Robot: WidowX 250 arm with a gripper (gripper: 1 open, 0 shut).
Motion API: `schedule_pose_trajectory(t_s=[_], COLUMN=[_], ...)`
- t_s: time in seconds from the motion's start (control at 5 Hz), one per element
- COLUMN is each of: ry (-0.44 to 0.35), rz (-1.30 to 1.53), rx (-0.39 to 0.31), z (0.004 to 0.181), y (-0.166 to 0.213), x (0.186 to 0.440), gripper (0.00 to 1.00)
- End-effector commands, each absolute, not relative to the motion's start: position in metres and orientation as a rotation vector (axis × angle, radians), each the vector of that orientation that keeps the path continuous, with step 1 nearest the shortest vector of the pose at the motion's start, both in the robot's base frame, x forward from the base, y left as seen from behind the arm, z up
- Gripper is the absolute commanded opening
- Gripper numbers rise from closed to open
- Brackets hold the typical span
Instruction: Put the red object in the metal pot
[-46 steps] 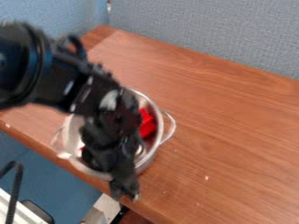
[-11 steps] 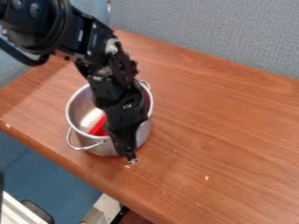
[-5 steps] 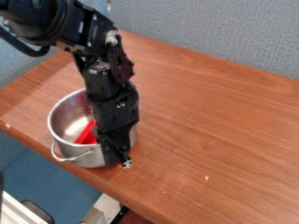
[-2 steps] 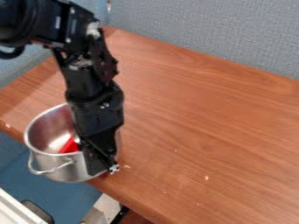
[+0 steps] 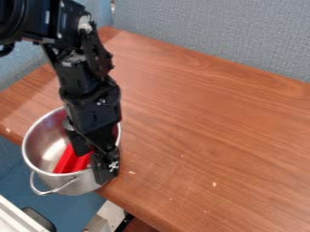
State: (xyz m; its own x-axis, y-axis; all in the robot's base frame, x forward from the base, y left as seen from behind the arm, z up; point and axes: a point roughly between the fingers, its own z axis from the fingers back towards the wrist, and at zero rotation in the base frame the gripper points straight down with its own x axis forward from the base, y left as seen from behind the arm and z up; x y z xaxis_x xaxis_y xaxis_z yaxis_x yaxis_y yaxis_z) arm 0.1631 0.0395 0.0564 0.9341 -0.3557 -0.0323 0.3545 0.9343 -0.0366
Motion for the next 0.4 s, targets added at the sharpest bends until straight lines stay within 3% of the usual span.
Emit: schedule_pose_trajectory(t_s=[0.0,0.2], ry=[0.017,0.014], rz=[-0.382,-0.375], rx=[-0.004,0.004], z=[0.0477,0.0574], y=[0.0429,0.0347], x=[0.1685,0.1624], gripper=[1.0,1.0])
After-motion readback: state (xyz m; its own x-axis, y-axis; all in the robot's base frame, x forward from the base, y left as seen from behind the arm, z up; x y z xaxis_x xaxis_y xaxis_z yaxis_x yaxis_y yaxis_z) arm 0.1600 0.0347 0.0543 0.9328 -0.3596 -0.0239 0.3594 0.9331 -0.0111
